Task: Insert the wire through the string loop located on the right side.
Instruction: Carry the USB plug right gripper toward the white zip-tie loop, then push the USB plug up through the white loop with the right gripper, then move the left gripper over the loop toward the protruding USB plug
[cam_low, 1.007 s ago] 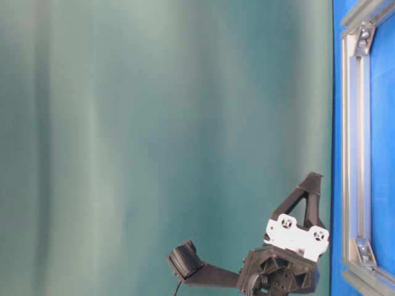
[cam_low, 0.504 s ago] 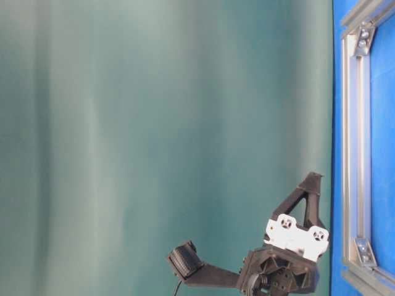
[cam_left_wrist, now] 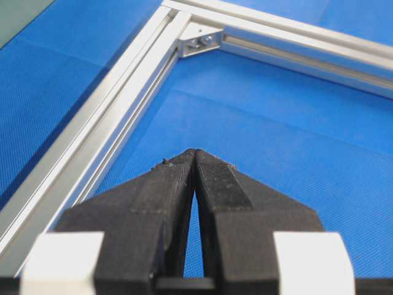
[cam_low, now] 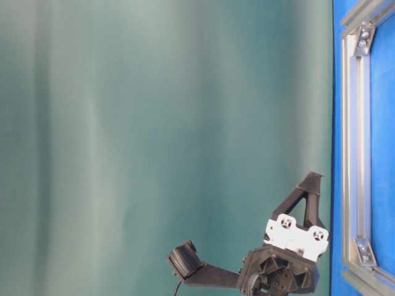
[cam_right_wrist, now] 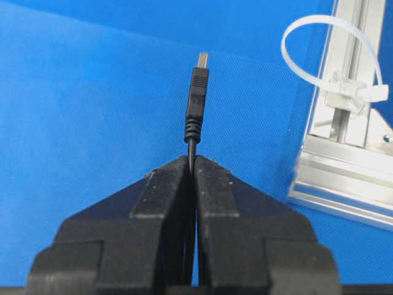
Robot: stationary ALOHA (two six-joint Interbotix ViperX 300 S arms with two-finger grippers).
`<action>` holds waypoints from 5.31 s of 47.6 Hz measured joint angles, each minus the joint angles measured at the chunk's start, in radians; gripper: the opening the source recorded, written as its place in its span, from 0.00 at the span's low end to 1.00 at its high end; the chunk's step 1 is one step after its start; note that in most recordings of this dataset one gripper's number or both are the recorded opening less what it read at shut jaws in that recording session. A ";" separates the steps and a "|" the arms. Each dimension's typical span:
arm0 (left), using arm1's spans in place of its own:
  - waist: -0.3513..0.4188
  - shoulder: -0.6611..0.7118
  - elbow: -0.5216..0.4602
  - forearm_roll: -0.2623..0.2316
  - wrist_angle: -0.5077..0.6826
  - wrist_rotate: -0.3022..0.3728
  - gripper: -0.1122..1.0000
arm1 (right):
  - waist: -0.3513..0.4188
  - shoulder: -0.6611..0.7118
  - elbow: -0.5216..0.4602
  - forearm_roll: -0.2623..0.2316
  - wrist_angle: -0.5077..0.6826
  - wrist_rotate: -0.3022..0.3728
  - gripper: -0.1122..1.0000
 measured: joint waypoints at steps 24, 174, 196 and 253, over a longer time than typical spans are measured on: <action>-0.008 0.000 0.000 0.000 0.000 0.000 0.10 | -0.135 -0.002 0.000 0.006 -0.002 0.003 0.06; -0.038 0.000 0.000 0.003 0.000 0.000 0.10 | -0.173 0.354 -0.210 0.029 -0.123 -0.002 0.06; -0.291 0.000 0.000 0.002 0.000 -0.038 0.10 | -0.175 0.354 -0.212 0.028 -0.123 -0.002 0.06; -0.422 0.107 -0.273 0.002 0.155 -0.035 0.10 | -0.175 0.354 -0.212 0.029 -0.121 -0.002 0.06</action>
